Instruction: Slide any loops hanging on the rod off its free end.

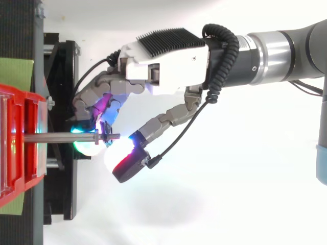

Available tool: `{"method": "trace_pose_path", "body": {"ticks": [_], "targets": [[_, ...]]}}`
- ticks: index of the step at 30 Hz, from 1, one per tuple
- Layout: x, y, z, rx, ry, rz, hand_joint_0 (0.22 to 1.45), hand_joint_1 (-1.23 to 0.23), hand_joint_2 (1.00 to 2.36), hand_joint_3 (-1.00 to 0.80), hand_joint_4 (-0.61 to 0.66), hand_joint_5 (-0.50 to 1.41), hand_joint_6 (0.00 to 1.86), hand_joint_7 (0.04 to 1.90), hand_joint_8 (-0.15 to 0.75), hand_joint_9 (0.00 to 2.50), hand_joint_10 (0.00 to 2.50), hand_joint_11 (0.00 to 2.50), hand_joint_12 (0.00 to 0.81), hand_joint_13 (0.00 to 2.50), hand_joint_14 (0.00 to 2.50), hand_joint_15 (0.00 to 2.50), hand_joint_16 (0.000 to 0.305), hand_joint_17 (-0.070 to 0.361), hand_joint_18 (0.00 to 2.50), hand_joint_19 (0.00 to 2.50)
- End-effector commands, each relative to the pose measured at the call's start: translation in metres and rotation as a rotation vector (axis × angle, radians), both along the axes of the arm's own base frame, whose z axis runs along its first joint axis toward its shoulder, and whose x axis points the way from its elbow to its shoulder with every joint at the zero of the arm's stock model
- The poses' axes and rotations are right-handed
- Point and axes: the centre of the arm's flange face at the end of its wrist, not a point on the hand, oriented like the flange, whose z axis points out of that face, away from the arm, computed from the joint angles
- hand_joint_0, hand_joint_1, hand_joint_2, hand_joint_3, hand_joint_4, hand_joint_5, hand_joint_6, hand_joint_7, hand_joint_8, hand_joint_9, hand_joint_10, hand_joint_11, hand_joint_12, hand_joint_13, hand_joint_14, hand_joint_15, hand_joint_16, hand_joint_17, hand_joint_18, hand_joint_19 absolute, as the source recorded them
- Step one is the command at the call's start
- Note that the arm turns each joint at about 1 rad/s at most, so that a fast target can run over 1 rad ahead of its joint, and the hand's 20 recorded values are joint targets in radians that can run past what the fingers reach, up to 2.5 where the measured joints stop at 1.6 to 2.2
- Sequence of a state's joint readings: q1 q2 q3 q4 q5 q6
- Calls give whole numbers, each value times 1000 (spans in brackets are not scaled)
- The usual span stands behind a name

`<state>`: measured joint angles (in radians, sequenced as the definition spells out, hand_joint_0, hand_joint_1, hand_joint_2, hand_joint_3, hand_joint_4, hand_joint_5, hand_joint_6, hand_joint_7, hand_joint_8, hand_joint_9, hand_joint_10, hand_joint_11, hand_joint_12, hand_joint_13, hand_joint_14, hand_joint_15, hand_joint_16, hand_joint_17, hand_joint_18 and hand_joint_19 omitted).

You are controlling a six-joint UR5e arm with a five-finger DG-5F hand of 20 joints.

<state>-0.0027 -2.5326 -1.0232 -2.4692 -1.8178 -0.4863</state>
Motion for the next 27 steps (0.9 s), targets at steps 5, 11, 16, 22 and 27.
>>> {"method": "trace_pose_path", "body": {"ticks": [5, 11, 16, 22, 27], "targets": [[0, 0, 1, 0, -6, 0, 555, -677, 1006, -422, 181, -151, 841, 989, 313, 972, 10, 346, 316, 796, 8, 230, 33, 75, 591, 281], [-1, -5, 1, -2, -6, 1, 566, -696, 1006, -419, 184, -143, 837, 1017, 311, 989, 12, 354, 315, 807, 9, 238, 33, 75, 600, 285], [-2, -8, 0, -8, -3, 12, 588, -698, 1010, -368, 179, -137, 846, 1060, 310, 990, 10, 360, 312, 809, 9, 238, 32, 72, 608, 296], [-3, -13, 1, -14, -3, 19, 599, -710, 1016, -247, 162, -131, 879, 1111, 308, 985, 11, 368, 315, 806, 9, 248, 32, 73, 605, 289], [-3, -14, 0, -13, -1, 21, 600, -738, 1014, -170, 157, -121, 896, 1137, 328, 1001, 10, 361, 337, 818, 8, 230, 37, 82, 639, 265]]}}
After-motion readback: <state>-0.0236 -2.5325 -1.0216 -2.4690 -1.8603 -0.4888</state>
